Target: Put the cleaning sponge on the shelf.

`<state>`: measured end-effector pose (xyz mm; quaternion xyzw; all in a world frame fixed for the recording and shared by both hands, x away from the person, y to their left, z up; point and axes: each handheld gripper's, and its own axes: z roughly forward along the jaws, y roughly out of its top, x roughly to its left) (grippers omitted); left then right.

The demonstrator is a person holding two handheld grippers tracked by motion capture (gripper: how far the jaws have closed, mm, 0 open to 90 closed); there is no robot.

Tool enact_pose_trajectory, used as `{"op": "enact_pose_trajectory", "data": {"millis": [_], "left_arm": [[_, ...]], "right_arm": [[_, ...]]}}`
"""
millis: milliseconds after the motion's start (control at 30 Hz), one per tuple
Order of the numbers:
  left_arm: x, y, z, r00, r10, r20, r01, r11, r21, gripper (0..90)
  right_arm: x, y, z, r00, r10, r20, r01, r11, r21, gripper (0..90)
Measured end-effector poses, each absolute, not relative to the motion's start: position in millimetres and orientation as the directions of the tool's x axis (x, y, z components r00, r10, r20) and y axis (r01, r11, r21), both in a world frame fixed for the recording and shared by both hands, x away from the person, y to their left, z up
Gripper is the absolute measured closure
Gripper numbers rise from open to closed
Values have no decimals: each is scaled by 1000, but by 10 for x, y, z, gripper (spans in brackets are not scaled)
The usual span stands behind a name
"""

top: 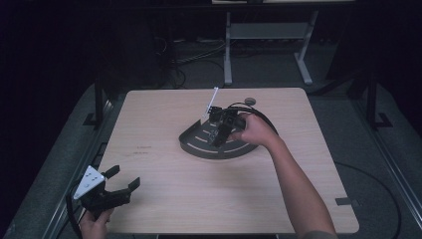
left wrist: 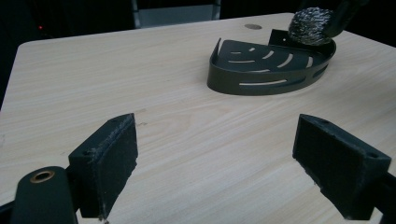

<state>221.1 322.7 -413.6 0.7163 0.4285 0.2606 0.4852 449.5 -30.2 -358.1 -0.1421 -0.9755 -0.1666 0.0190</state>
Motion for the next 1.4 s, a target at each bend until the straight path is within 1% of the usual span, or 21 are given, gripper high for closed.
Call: {"op": "enact_pose_trajectory", "data": {"millis": [300, 1067, 1400], "left_arm": [[2204, 3243, -4132, 494, 868, -45, 365, -160, 917, 132], [2201, 3227, -4128, 498, 866, -39, 359, -165, 919, 132], [2202, 3223, -4127, 499, 866, -39, 359, -166, 918, 132]], "right_arm": [[4648, -308, -3761, -947, 300, 111, 320, 898, 302, 337], [4815, -371, -3898, -932, 339, 128, 362, 885, 292, 335], [4890, -361, -4009, -924, 356, 138, 381, 883, 275, 336]]}}
